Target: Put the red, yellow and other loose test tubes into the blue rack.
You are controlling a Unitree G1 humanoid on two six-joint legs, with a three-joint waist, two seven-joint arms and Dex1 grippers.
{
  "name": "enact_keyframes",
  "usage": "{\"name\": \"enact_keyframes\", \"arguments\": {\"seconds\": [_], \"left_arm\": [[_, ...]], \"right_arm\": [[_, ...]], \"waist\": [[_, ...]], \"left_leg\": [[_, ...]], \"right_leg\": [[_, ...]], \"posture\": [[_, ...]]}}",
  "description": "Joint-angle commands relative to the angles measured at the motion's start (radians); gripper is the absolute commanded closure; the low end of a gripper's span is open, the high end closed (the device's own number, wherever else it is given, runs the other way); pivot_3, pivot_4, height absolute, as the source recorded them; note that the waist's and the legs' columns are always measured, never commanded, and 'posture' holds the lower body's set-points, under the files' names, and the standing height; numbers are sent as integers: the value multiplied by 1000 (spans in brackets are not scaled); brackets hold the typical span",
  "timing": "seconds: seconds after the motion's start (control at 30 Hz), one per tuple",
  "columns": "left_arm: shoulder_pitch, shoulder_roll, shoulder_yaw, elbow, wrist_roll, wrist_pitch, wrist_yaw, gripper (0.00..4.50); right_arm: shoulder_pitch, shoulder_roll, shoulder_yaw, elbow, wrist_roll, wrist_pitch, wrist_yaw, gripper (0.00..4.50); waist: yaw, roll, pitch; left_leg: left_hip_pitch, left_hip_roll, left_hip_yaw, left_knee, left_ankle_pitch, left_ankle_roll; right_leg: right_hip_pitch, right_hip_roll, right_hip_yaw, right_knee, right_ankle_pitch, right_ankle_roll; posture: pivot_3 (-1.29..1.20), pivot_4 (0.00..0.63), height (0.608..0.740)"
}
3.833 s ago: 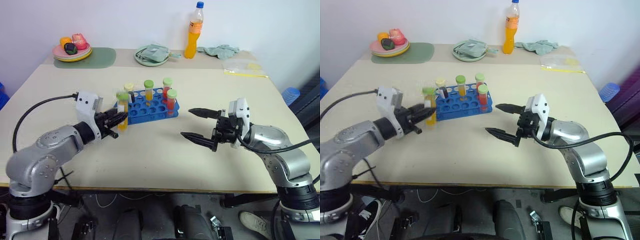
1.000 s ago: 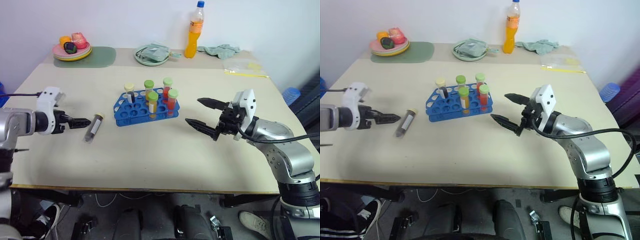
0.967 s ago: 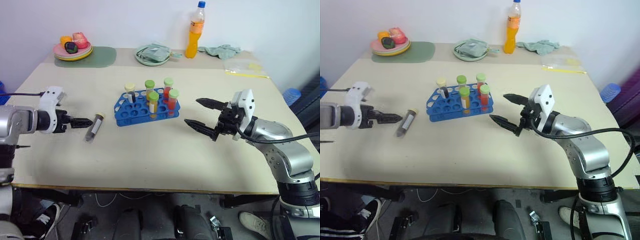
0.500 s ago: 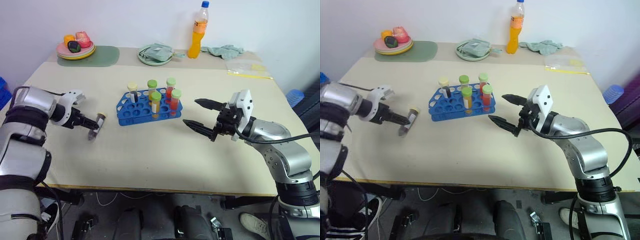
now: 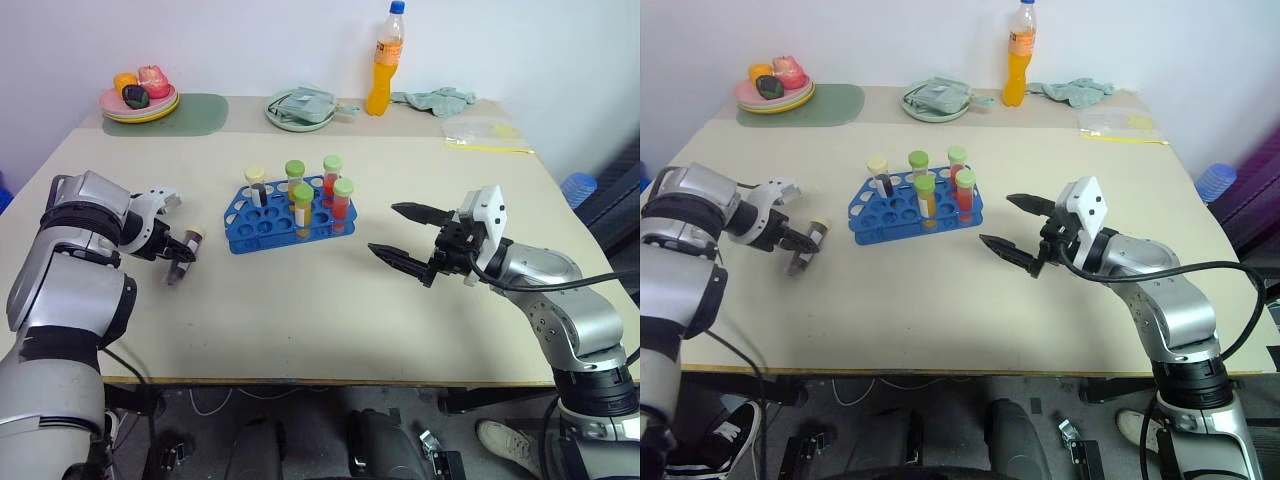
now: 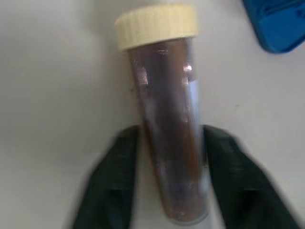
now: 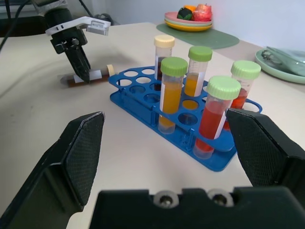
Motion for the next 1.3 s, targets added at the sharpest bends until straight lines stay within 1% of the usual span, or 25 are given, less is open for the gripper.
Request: {"name": "enact_keyframes", "arguments": {"seconds": [0.03,0.1,0.13,0.2,0.23,0.27,0.3,0.33,0.37,0.43,0.5,0.53,0.6,0.67,0.77,0.87,0.97,1.1,1.17,1.3], "left_arm": [[-15,9,120,3,-29,-22,174,3721],[-14,15,195,-5,-53,-64,292,3721],[0,24,226,-29,-57,-161,352,3721],[35,44,255,-96,-45,-361,414,3721],[51,41,315,-137,-80,-455,472,3721],[91,23,416,-217,-166,-557,471,3721],[132,9,494,-298,-237,-597,456,3721],[182,-7,557,-397,-291,-598,470,3721],[244,-34,613,-504,-334,-605,503,3721],[361,-101,692,-686,-415,-733,492,3721],[481,-165,735,-866,-493,-786,463,3721],[539,-188,731,-941,-499,-810,462,3721],[648,-236,697,-1055,-465,-941,462,3721],[723,-275,658,-1118,-436,-1031,462,3721],[791,-323,606,-1130,-384,-1136,484,3721],[820,-370,576,-1076,-326,-1239,539,3721],[812,-395,571,-1026,-306,-1289,586,3721],[781,-425,556,-906,-281,-1381,618,3721],[768,-434,535,-850,-247,-1432,633,3721],[760,-460,507,-788,-237,-1473,642,3721]], "right_arm": [[-11,-1,-16,-18,0,-17,1,0],[-11,-1,-16,-19,0,-17,0,0],[-7,-3,-19,-22,0,-18,0,0],[1,-7,-27,-26,2,-16,-2,0],[8,-12,-32,-28,2,-16,0,0],[13,-17,-36,-30,2,-14,0,0],[17,-22,-39,-31,4,-12,3,0],[19,-27,-43,-31,7,-10,7,0],[19,-31,-46,-30,10,-9,9,0],[14,-42,-46,-25,15,-5,21,0],[5,-50,-45,-19,23,0,37,0],[-1,-52,-45,-15,24,1,41,0],[-11,-55,-44,-7,29,5,51,0],[-14,-56,-47,-9,45,18,62,0],[-3,-63,-52,-30,64,25,81,0],[9,-68,-60,-63,87,49,80,0],[11,-67,-65,-75,89,51,72,0],[28,-75,-76,-79,83,54,63,0],[32,-74,-76,-83,81,54,58,0],[32,-74,-80,-87,80,52,48,0]], "waist": [[0,0,0],[1,0,0],[1,0,0],[0,-1,0],[0,-1,0],[1,-1,0],[1,-1,0],[3,-1,0],[4,-1,0],[3,0,0],[1,0,0],[0,0,0],[-2,0,-1],[1,0,-1],[6,0,-1],[13,0,-1],[17,0,-1],[23,0,-1],[23,0,-1],[23,0,-1]], "left_leg": [[0,0,0,0,0,0],[1,0,-1,0,0,0],[1,0,-1,1,0,0],[2,0,-1,1,0,0],[2,0,-1,1,0,0],[2,0,-1,1,0,0],[1,0,0,1,0,-1],[1,0,0,1,1,-1],[0,0,0,1,1,-1],[0,-1,2,1,1,-2],[0,-1,3,2,1,-2],[0,-1,3,2,1,-2],[1,-1,3,3,1,-2],[2,-1,2,3,1,-2],[3,-1,2,3,2,-3],[3,-1,2,3,2,-3],[3,-1,1,3,2,-3],[3,-1,1,3,2,-3],[3,-1,2,3,1,-3],[2,-2,1,3,1,-3]], "right_leg": [[0,0,0,1,0,0],[0,0,0,3,0,0],[0,-1,0,4,0,0],[0,-1,0,6,0,0],[0,-1,0,7,0,0],[-1,-1,0,7,0,0],[-1,-2,0,7,0,0],[-1,-3,0,7,0,0],[-2,-3,-1,8,0,0],[-1,-5,0,8,0,1],[-1,-5,0,8,1,1],[0,-5,0,7,1,1],[0,-4,0,7,1,1],[0,-3,1,7,1,1],[0,-3,1,7,1,1],[1,-3,1,7,1,1],[1,-3,1,7,1,1],[1,-3,1,7,1,1],[1,-3,1,6,1,1],[1,-3,1,6,1,1]], "posture": [[0,150,740],[0,150,740],[0,150,740],[0,150,740],[0,150,740],[0,150,740],[0,150,740],[0,150,740],[0,150,740],[0,150,740],[0,150,740],[0,150,740],[0,150,740],[0,150,740],[0,150,740],[0,150,740],[0,150,740],[0,150,740],[0,150,740],[0,150,740]]}}
